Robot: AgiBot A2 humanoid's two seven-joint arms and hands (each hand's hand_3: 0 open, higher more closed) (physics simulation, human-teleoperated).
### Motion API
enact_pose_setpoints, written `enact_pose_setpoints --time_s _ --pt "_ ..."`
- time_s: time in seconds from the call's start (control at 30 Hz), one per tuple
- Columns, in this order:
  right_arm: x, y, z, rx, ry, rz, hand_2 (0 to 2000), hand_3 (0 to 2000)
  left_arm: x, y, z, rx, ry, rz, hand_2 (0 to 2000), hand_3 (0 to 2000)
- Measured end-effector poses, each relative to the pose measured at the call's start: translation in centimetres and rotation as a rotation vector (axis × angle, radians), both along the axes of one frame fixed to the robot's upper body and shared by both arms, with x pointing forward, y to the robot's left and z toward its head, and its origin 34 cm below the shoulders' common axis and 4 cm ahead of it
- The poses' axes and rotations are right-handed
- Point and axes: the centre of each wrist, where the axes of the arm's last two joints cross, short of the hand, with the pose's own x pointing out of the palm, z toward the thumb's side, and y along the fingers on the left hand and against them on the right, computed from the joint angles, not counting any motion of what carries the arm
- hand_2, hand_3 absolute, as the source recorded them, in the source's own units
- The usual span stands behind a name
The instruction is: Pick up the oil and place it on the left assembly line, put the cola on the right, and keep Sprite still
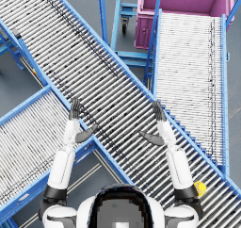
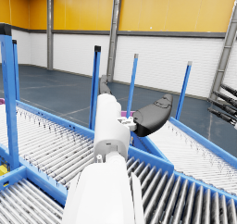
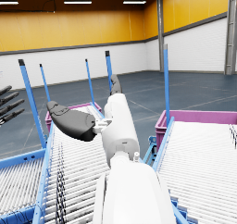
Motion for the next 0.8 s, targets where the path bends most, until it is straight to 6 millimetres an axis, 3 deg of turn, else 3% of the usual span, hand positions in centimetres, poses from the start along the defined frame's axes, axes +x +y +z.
enact_pose_setpoints --time_s 0.8 --pt "0.00 0.00 0.00 0.000 0.000 0.000 0 0 0.00 0.00 0.00 0.000 0.000 0.000 0 0"
